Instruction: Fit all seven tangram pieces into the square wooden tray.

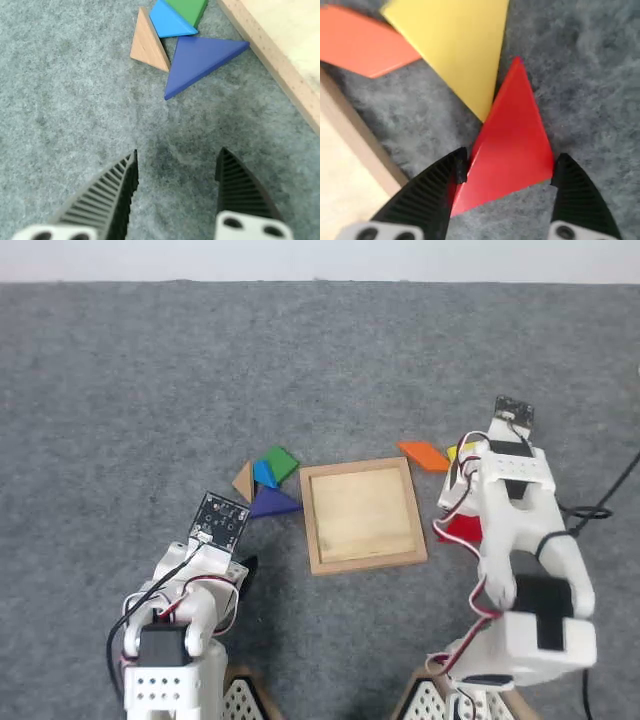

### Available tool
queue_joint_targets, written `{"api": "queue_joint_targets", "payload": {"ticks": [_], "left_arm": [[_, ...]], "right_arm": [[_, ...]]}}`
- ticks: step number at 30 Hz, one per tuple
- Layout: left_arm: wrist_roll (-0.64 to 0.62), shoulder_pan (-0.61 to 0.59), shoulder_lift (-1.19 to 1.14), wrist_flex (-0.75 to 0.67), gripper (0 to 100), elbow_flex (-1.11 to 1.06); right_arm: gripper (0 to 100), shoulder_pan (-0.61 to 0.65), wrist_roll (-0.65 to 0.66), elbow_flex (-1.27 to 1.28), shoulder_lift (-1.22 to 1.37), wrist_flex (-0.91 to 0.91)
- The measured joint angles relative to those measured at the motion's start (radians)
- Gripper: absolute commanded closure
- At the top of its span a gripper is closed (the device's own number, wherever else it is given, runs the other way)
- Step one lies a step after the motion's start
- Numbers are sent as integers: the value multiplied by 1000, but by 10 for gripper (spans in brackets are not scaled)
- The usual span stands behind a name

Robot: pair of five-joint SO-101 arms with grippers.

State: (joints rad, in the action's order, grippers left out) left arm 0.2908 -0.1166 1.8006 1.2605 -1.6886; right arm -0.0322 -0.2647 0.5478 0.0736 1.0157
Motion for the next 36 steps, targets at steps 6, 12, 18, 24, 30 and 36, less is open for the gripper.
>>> {"api": "queue_joint_targets", "payload": {"ticks": [6,12,18,24,30,36], "left_arm": [[0,0,0,0,755,0],[0,0,0,0,755,0],[0,0,0,0,755,0],[0,0,0,0,755,0],[0,0,0,0,755,0],[0,0,0,0,755,0]], "right_arm": [[742,0,0,-28,60,-6],[769,0,-2,-40,69,14],[728,-11,-2,-44,69,37],[716,-29,-5,-49,72,75],[714,-31,-5,-49,78,84],[714,-52,-5,-48,58,106]]}}
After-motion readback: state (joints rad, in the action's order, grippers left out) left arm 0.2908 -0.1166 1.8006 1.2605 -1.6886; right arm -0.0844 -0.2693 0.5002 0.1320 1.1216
